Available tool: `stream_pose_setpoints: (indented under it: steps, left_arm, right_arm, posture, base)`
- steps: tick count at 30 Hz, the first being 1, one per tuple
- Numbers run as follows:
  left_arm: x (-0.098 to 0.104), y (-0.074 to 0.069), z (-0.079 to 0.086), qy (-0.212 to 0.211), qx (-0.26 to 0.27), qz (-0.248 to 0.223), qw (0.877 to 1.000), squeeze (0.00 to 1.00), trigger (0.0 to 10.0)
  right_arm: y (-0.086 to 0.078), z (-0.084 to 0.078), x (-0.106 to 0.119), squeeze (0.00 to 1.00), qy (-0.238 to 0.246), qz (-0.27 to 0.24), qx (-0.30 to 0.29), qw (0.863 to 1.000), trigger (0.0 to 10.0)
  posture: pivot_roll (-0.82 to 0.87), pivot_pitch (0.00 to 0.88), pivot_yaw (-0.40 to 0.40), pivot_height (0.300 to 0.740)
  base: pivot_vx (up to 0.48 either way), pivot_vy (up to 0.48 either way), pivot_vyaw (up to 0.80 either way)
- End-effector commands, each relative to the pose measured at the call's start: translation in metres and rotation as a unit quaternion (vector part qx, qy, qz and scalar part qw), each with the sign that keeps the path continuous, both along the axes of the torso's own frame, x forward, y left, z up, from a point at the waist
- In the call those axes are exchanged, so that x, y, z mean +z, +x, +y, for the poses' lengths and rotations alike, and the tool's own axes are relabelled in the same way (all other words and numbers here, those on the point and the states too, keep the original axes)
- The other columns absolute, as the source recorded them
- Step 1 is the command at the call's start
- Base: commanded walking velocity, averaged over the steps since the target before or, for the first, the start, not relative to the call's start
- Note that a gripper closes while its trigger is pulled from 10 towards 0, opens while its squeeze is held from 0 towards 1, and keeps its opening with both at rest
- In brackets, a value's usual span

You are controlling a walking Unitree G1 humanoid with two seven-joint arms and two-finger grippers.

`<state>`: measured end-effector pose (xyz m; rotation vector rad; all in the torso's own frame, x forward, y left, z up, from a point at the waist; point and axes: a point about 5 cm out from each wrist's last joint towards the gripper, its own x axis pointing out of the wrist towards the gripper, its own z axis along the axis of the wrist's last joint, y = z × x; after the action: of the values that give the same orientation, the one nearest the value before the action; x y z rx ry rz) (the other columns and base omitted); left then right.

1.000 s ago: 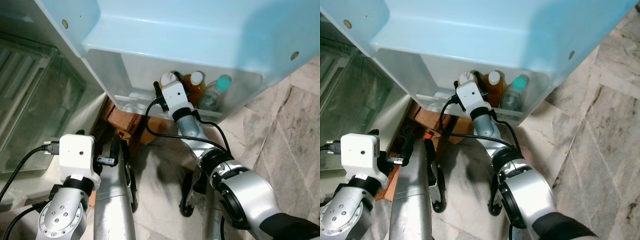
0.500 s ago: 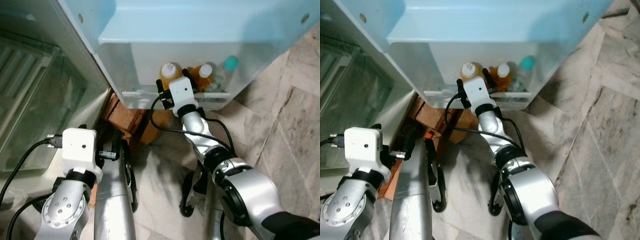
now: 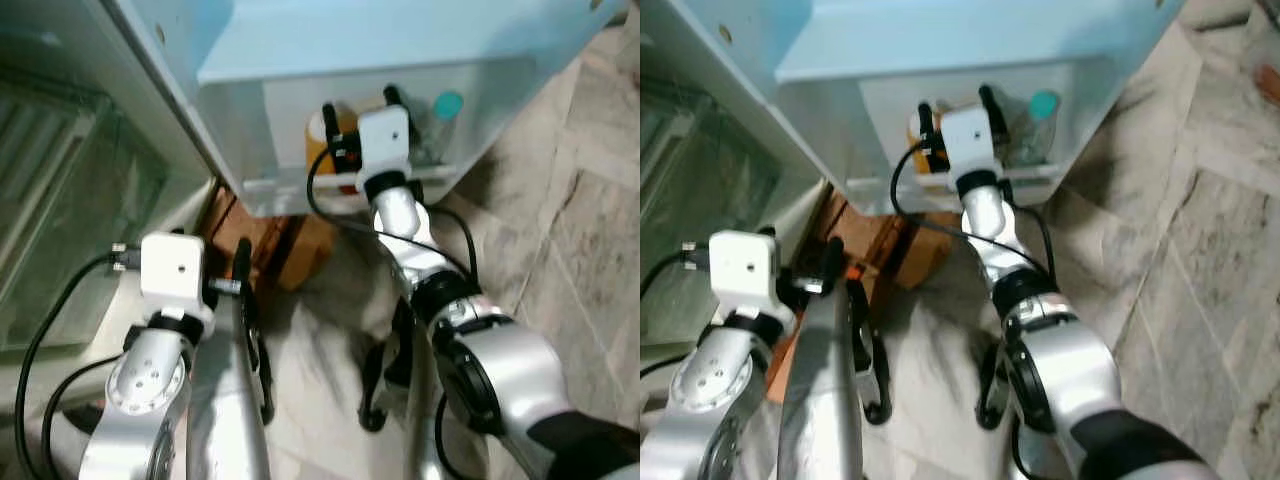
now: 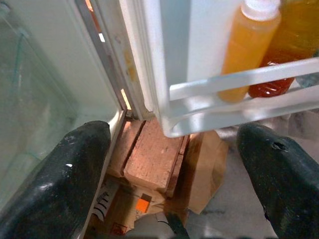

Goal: Restocking fridge

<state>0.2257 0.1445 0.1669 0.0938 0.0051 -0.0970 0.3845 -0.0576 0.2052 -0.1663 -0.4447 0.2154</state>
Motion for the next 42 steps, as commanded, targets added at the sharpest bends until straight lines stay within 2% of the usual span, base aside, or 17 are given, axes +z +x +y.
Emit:
stream_pose_setpoints:
  steps: [1, 5, 7, 14, 16, 18, 22, 23, 24, 25, 27, 29, 32, 36, 42]
  left_arm:
    - [-0.007, -0.001, 0.003, 0.003, 0.008, 0.012, 1.0, 0.0, 10.0]
    - [-0.009, 0.006, 0.003, 0.001, 0.01, 0.005, 1.0, 0.0, 10.0]
    - [-0.01, 0.011, 0.003, 0.0, 0.01, -0.001, 1.0, 0.0, 10.0]
    - [-0.007, 0.026, 0.003, 0.002, 0.006, -0.024, 1.0, 0.0, 10.0]
    - [-0.009, 0.03, 0.002, 0.002, 0.001, -0.028, 1.0, 0.0, 10.0]
    - [-0.014, 0.036, 0.003, 0.003, -0.001, -0.025, 1.0, 0.0, 10.0]
    - [-0.02, 0.037, 0.002, 0.01, -0.007, -0.023, 1.0, 0.0, 10.0]
    - [-0.021, 0.036, 0.001, 0.01, -0.008, -0.024, 1.0, 0.0, 10.0]
    - [-0.021, 0.036, 0.001, 0.009, -0.01, -0.025, 1.0, 0.0, 10.0]
    - [-0.023, 0.038, 0.0, 0.009, -0.012, -0.027, 1.0, 0.0, 10.0]
    - [-0.025, 0.042, 0.0, 0.009, -0.013, -0.029, 0.999, 0.0, 10.0]
    - [-0.025, 0.043, -0.001, 0.007, -0.014, -0.033, 0.999, 0.0, 10.0]
    - [-0.025, 0.047, -0.001, 0.003, -0.016, -0.038, 0.999, 0.0, 10.0]
    - [-0.028, 0.05, 0.0, 0.004, -0.018, -0.041, 0.999, 0.0, 10.0]
    - [-0.032, 0.052, 0.004, 0.004, -0.018, -0.043, 0.999, 0.0, 10.0]
  right_arm:
    - [-0.002, 0.005, -0.007, 1.0, 0.003, 0.017, 0.016, 1.0, 10.0]
    - [-0.005, 0.01, -0.011, 1.0, 0.015, 0.031, 0.057, 0.998, 10.0]
    - [-0.005, 0.011, -0.013, 1.0, 0.043, 0.047, 0.074, 0.995, 10.0]
    - [-0.01, 0.004, -0.004, 1.0, 0.036, 0.005, 0.09, 0.995, 10.0]
    - [-0.015, -0.001, -0.003, 1.0, 0.035, -0.014, 0.085, 0.996, 10.0]
    - [-0.02, -0.006, -0.007, 0.95, 0.035, -0.021, 0.088, 0.995, 10.0]
    - [-0.039, -0.018, -0.022, 0.95, 0.049, -0.012, 0.071, 0.996, 10.0]
    - [-0.048, -0.022, -0.03, 0.58, 0.047, -0.002, 0.058, 0.997, 10.0]
    - [-0.054, -0.025, -0.035, 0.58, 0.045, 0.005, 0.049, 0.998, 10.0]
    - [-0.063, -0.032, -0.049, 0.0, 0.054, 0.038, 0.03, 0.997, 10.0]
    - [-0.069, -0.039, -0.057, 0.0, 0.059, 0.056, 0.017, 0.997, 10.0]
    - [-0.079, -0.043, -0.064, 0.0, 0.047, 0.073, 0.032, 0.996, 10.0]
    - [-0.087, -0.058, -0.067, 0.0, 0.095, 0.089, 0.001, 0.991, 10.0]
    - [-0.088, -0.068, -0.061, 0.0, 0.098, 0.096, -0.025, 0.99, 10.0]
    - [-0.088, -0.072, -0.057, 0.0, 0.082, 0.109, -0.009, 0.991, 10.0]
  posture:
    - [0.22, 0.333, -0.008, 0.534]
    - [0.21, 0.305, -0.016, 0.534]
    - [0.2, 0.27, -0.022, 0.534]
    - [0.18, 0.198, -0.019, 0.534]
    - [0.16, 0.165, -0.014, 0.534]
    - [0.15, 0.139, -0.013, 0.534]
    - [0.13, 0.101, -0.013, 0.534]
    - [0.12, 0.082, -0.011, 0.534]
    - [0.12, 0.082, -0.011, 0.534]
    - [0.12, 0.064, -0.009, 0.534]
    - [0.12, 0.047, -0.009, 0.534]
    - [0.11, 0.027, -0.004, 0.534]
    - [0.1, 0.0, 0.003, 0.534]
    - [0.07, 0.0, 0.008, 0.554]
    - [0.07, 0.0, 0.001, 0.589]
  base:
    - [0.0, 0.0, 0.0]
    - [0.0, 0.0, 0.0]
    - [0.0, 0.0, 0.0]
    - [0.0, 0.0, 0.0]
    - [0.0, 0.0, 0.0]
    - [0.0, 0.0, 0.0]
    - [0.0, 0.0, 0.0]
    - [0.0, 0.0, 0.0]
    - [0.0, 0.0, 0.0]
    - [0.0, 0.0, 0.0]
    - [0.0, 0.0, 0.0]
    - [0.0, 0.0, 0.0]
    - [0.0, 0.0, 0.0]
    - [0.0, 0.0, 0.0]
    - [0.0, 0.0, 0.0]
